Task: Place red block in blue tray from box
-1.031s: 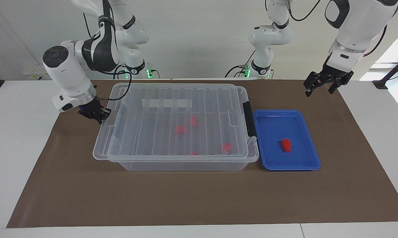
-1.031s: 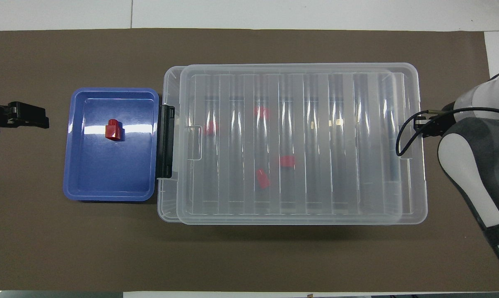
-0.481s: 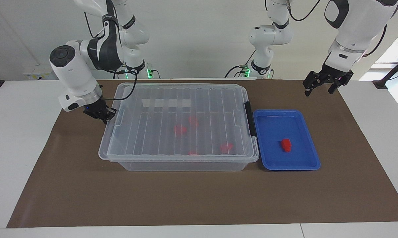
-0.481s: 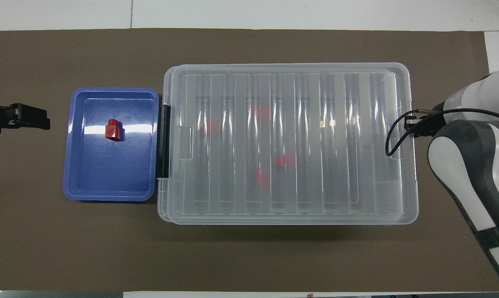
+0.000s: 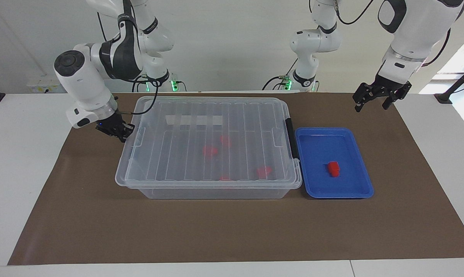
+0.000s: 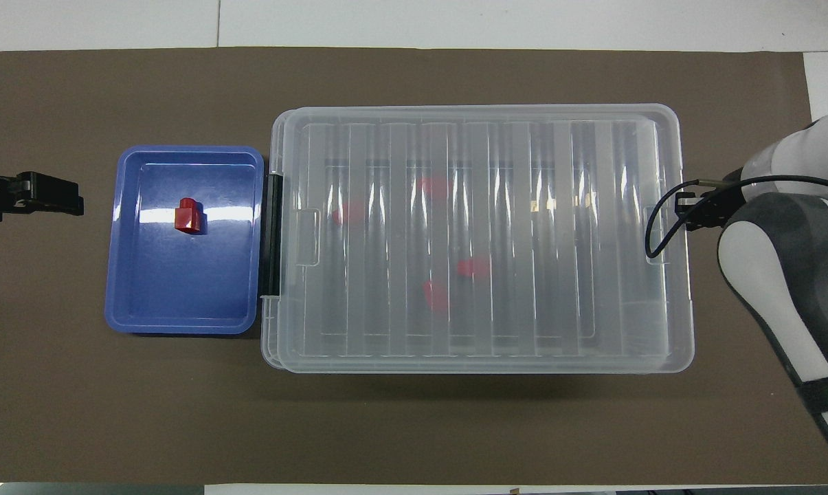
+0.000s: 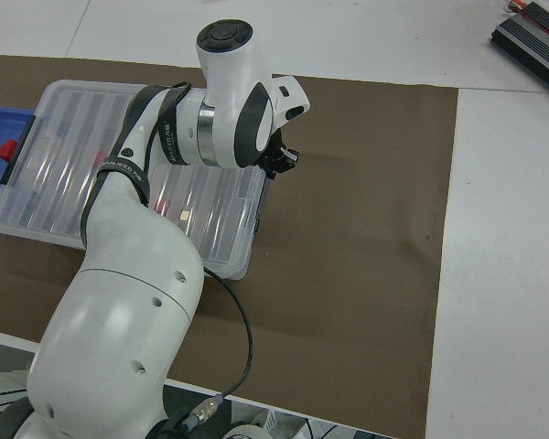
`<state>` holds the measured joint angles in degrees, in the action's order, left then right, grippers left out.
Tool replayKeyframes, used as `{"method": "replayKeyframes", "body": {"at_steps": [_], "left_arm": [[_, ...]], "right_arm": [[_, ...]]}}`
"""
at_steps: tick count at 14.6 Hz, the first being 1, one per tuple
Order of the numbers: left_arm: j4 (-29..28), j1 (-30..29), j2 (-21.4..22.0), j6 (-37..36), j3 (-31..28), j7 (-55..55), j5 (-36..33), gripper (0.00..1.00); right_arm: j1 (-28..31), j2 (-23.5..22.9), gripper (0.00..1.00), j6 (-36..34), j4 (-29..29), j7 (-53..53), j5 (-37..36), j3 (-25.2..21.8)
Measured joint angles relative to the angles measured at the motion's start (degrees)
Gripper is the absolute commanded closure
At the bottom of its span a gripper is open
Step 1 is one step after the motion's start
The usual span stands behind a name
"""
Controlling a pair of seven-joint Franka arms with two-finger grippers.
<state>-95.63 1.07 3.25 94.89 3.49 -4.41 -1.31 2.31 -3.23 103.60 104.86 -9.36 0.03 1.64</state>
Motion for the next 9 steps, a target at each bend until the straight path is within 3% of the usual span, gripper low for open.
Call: {"method": "replayKeyframes", "body": {"at_steps": [3,4,5,6,7,9], "left_arm": [[0.00,0.00,0.00,0.00,0.00,0.00,0.00,0.00],[0.00,0.00,0.00,0.00,0.00,0.00,0.00,0.00],[0.00,0.00,0.00,0.00,-0.01,0.00,0.00,0.00],[0.00,0.00,0.00,0.00,-0.02,0.00,0.00,0.00],[0.00,0.00,0.00,0.00,-0.02,0.00,0.00,0.00],[0.00,0.00,0.00,0.00,-0.02,0.00,0.00,0.00]], "right_arm": [[0.02,-0.34,1.00,-9.50,-8.21,0.00,0.01,-1.20],[0.04,-0.33,0.95,-11.88,-10.09,0.00,0.01,-1.77],[0.05,-0.35,0.79,-13.99,-11.78,0.00,0.01,-2.37],[0.06,-0.38,0.26,-15.85,-13.45,0.00,0.02,-2.89],[0.07,-0.38,0.00,-17.05,-14.67,0.00,0.02,-3.17],[0.04,-0.45,0.00,-17.85,-15.63,1.14,0.04,-3.26]]}}
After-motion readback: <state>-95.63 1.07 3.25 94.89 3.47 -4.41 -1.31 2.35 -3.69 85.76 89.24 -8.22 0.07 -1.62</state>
